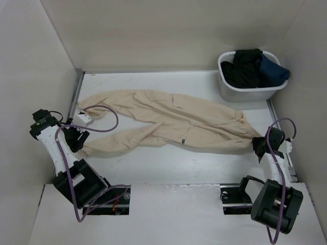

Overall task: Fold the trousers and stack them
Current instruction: Flatten the trousers out

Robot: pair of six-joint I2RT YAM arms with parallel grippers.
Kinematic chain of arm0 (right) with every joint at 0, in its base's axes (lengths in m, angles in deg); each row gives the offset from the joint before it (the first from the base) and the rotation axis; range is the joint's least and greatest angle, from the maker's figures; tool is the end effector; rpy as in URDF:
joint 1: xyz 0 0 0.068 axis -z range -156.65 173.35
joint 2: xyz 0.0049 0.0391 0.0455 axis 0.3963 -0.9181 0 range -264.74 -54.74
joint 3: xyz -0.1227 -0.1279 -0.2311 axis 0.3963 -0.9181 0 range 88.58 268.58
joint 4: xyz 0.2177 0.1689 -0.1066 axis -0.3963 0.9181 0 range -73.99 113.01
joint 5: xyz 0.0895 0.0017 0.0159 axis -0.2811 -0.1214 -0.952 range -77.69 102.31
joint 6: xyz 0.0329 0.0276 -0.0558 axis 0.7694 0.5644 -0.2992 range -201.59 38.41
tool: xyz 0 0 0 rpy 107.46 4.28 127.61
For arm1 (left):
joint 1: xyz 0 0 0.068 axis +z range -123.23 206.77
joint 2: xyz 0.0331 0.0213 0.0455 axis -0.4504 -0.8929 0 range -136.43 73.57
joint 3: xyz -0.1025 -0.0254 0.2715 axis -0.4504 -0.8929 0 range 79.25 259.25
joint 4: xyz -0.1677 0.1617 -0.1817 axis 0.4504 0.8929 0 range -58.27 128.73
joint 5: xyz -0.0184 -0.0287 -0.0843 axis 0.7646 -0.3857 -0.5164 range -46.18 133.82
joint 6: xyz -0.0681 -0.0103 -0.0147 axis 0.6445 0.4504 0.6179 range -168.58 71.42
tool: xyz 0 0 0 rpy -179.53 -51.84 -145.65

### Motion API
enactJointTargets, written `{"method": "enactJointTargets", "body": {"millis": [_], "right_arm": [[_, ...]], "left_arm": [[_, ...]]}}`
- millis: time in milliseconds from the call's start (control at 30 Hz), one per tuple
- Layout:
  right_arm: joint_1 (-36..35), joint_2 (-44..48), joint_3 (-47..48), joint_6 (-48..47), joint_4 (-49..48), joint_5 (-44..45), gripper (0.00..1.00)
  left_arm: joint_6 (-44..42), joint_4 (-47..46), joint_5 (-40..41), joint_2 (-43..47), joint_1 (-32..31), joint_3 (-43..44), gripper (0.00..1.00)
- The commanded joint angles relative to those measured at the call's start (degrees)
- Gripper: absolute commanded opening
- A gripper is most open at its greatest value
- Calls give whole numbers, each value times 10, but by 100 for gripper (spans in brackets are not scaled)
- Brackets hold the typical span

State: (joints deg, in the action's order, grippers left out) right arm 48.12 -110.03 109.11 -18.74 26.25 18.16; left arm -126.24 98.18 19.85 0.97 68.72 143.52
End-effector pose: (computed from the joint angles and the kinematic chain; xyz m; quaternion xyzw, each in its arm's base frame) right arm 0.1943 -0.0961 0.1424 0.6528 0.6523 0.0801 0.3766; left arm 0.2055 0.1533 0.2800 0.3235 0.9145 0.0085 0.2430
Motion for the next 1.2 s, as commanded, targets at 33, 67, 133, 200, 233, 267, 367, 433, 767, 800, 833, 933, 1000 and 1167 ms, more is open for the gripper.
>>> {"method": "enactJointTargets", "body": {"millis": [33, 67, 133, 200, 233, 267, 367, 433, 767, 800, 833, 933, 1000, 1167], "right_arm": [[-4, 9, 26, 2, -22, 0, 2], [-6, 10, 24, 6, -24, 0, 2], [-9, 16, 19, 18, -28, 0, 2], [-9, 23, 17, 24, -27, 0, 3], [-9, 26, 17, 23, -25, 0, 3], [-9, 29, 17, 21, -24, 1, 3], [-3, 40, 14, 18, -21, 0, 4], [-2, 47, 10, 19, -20, 0, 4], [1, 63, -11, 26, -31, -18, 5], [8, 69, -12, 23, -30, -20, 5], [12, 74, -14, 21, -29, -20, 6], [14, 77, -18, 21, -29, -20, 6], [12, 72, -19, 25, -31, -22, 6], [23, 76, -10, 25, -30, -26, 6]], "left_arm": [[-31, 73, 33, 43, -41, -63, 55], [-10, 35, 36, 47, -42, -77, 55], [35, -39, 34, 45, -37, -90, 58], [87, -84, 18, 26, -25, -71, 59], [117, -92, 5, 10, -14, -51, 59], [148, -92, -15, -9, -3, -27, 59], [247, -89, -97, -64, 40, 52, 60], [304, -100, -115, -103, 49, 84, 60], [223, -170, 88, -191, -73, -11, 53], [210, -172, 95, -172, -78, -19, 54], [191, -172, 102, -157, -89, -27, 55], [143, -174, 130, -137, -125, -46, 57], [105, -168, 152, -130, -160, -58, 57], [17, -132, 177, -65, -284, -118, 60]]}}
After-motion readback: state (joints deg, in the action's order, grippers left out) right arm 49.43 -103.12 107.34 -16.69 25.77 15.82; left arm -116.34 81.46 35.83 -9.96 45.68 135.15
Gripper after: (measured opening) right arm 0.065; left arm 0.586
